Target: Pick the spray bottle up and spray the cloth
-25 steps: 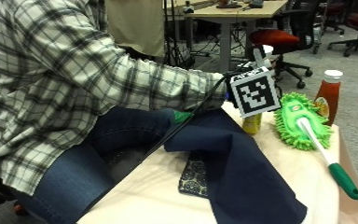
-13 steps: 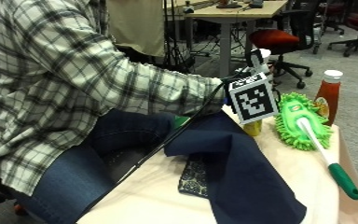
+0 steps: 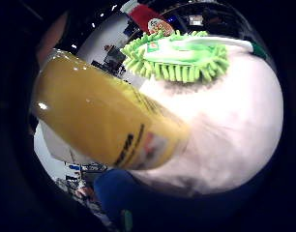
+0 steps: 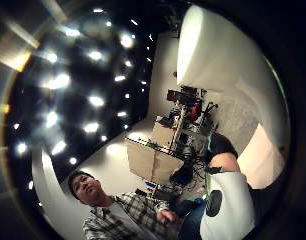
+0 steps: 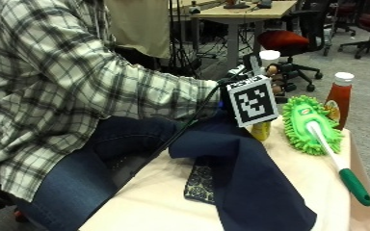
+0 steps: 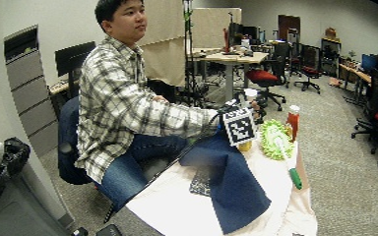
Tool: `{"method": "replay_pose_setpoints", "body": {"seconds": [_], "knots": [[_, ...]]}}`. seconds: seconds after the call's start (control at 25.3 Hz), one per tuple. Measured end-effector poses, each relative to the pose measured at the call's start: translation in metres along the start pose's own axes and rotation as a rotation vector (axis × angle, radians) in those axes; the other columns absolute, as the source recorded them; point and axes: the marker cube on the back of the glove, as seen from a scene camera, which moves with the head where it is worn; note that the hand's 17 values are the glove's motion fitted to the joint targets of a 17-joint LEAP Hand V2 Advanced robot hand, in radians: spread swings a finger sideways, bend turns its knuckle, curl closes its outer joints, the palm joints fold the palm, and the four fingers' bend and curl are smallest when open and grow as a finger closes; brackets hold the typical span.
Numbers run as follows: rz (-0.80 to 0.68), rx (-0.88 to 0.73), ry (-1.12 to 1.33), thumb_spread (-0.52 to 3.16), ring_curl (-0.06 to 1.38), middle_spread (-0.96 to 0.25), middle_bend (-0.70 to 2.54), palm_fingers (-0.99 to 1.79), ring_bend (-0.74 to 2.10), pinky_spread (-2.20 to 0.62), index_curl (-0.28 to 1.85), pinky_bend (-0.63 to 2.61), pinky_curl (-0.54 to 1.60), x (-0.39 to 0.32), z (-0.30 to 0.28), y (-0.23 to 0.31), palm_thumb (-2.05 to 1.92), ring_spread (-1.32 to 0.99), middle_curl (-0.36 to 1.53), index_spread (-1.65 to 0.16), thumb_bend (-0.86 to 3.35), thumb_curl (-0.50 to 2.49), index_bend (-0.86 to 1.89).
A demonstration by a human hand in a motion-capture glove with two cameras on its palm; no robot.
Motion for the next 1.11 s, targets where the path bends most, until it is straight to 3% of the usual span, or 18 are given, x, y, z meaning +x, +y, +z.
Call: {"method": "replay_pose_setpoints", "body": {"seconds": [0.24, 0.47, 0.79, 0.99, 1.11], "knots": [[-0.022, 0.037, 0.119, 0.72, 0.39, -0.09, 0.19, 0.00, 0.29, 0.17, 0.31, 0.28, 0.38, -0.025, -0.037, 0.017, 0.83, -0.04, 0.42, -0.35, -0.08, 0.63, 0.10], [-0.027, -0.012, 0.487, 0.86, 0.34, -0.10, 0.18, 0.04, 0.27, 0.19, 0.30, 0.26, 0.35, -0.045, -0.089, 0.038, 0.69, 0.00, 0.39, -0.36, -0.06, 0.58, 0.17], [0.186, -0.104, 1.129, 0.98, 0.33, -0.10, 0.19, 0.09, 0.26, 0.20, 0.31, 0.22, 0.34, -0.067, -0.186, 0.091, 0.55, 0.04, 0.37, -0.36, -0.05, 0.53, 0.18], [0.256, -0.108, 1.264, 1.03, 0.32, -0.10, 0.18, 0.09, 0.25, 0.20, 0.32, 0.21, 0.34, -0.083, -0.224, 0.138, 0.48, 0.06, 0.36, -0.37, -0.04, 0.51, 0.17], [0.308, -0.027, 1.344, 1.05, 0.32, -0.10, 0.18, 0.10, 0.25, 0.20, 0.31, 0.20, 0.34, -0.094, -0.243, 0.185, 0.46, 0.07, 0.35, -0.37, -0.04, 0.50, 0.17]]}}
